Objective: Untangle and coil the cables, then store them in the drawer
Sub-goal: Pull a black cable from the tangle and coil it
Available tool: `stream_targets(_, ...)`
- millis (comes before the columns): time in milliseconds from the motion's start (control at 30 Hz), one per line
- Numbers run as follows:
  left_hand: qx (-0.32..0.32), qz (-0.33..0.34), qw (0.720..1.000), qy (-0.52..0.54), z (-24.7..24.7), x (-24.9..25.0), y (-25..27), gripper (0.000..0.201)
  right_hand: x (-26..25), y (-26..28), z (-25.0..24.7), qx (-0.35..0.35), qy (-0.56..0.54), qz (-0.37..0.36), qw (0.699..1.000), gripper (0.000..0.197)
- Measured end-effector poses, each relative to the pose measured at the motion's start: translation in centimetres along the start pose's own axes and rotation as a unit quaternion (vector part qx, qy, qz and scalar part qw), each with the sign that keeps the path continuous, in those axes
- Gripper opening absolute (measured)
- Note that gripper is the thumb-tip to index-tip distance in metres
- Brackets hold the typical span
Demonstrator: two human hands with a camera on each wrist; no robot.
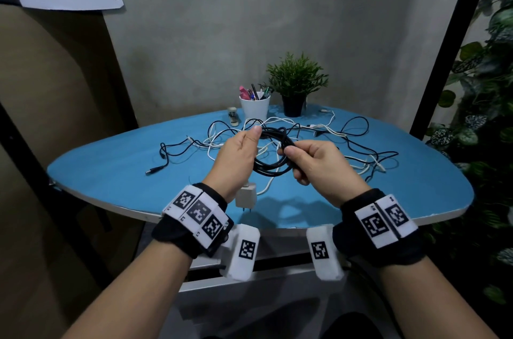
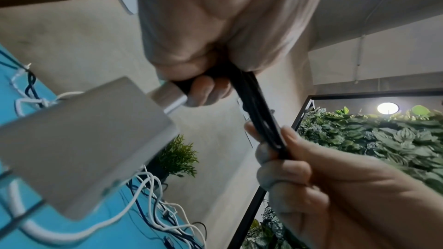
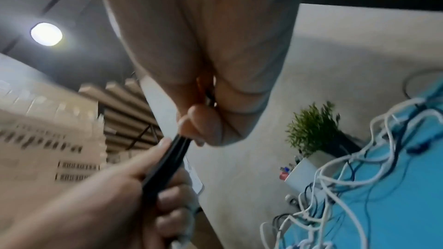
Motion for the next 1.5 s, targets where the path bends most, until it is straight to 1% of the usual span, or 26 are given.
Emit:
stream_targets(100,0.017,0.002,1.000,-0.027,-0.6,-0.3,-0.2,0.042,-0.1,0.4,0.1,-0.084,-0.110,0.034,0.990,0.024)
stream_targets(167,0.020,0.005,0.999,-0.035,-1.1,-0.2,-0.3,0.043,-0.4,0.7,0.0,-0.108,-0.134,0.043,0.984,0.029)
stream_targets(233,0.023,0.007,0.999,-0.036,-1.4,-0.1,-0.4,0.043,-0.5,0.6,-0.1,-0.085,-0.097,0.039,0.991,0.030)
stream_targets(300,0.023,0.010,0.999,-0.045,-1.6,0.1,-0.4,0.044,-0.6,0.2,-0.5,-0.029,-0.028,0.024,0.999,0.031)
stream_targets(400,0.016,0.022,0.997,-0.073,-1.7,0.3,-0.3,0.043,-0.7,-0.5,-1.6,0.030,0.072,-0.003,0.997,0.033)
stream_targets(500,0.034,0.050,0.985,-0.163,-1.8,1.1,-0.2,0.044,-0.8,-0.5,-1.9,0.052,0.123,-0.013,0.991,0.030)
stream_targets(600,0.077,0.069,0.964,-0.247,-2.2,1.8,-0.5,0.042,-0.3,0.2,-1.0,0.021,0.073,0.028,0.997,0.024)
stream_targets(700,0.093,0.080,0.953,-0.277,-2.1,1.9,-0.7,0.040,0.2,0.9,-0.4,-0.003,0.041,0.064,0.997,0.017)
stream_targets(767,0.103,0.096,0.943,-0.302,-1.8,1.9,-0.5,0.039,0.5,1.0,-0.4,-0.005,-0.017,0.094,0.995,0.014)
stream_targets(867,0.120,0.113,0.936,-0.310,-1.5,1.8,-0.3,0.038,0.8,1.2,-0.1,-0.006,-0.171,0.148,0.974,0.012)
stream_targets(933,0.127,0.117,0.935,-0.309,-1.4,1.6,-0.3,0.037,0.8,1.3,0.2,-0.001,-0.244,0.163,0.956,0.012)
stream_targets(1067,0.129,0.121,0.942,-0.286,-1.1,1.6,-0.2,0.035,0.8,1.3,0.5,0.033,-0.335,0.160,0.928,0.006)
stream_targets(1200,0.120,0.117,0.949,-0.268,-0.6,1.9,0.1,0.035,0.8,1.2,0.5,0.068,-0.371,0.149,0.914,0.004)
stream_targets(1300,0.115,0.130,0.949,-0.262,-0.1,1.8,0.2,0.034,0.9,1.0,0.4,0.096,-0.396,0.139,0.903,0.004)
stream_targets(1400,0.116,0.143,0.948,-0.258,0.2,1.7,0.3,0.033,0.8,1.1,0.3,0.114,-0.380,0.119,0.910,0.009)
stream_targets(1500,0.120,0.127,0.956,-0.233,0.1,1.8,0.2,0.034,0.5,1.1,0.4,0.110,-0.345,0.090,0.928,0.013)
Point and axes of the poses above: each hand's wrist, its own y-axis away from the middle knuckle, its own z-axis out of the palm, x = y × z, the point moved 4 cm from there along -y, towards the middle knuckle, and after that the axes turned 11 degrees about -y, right-handed, at the moved point
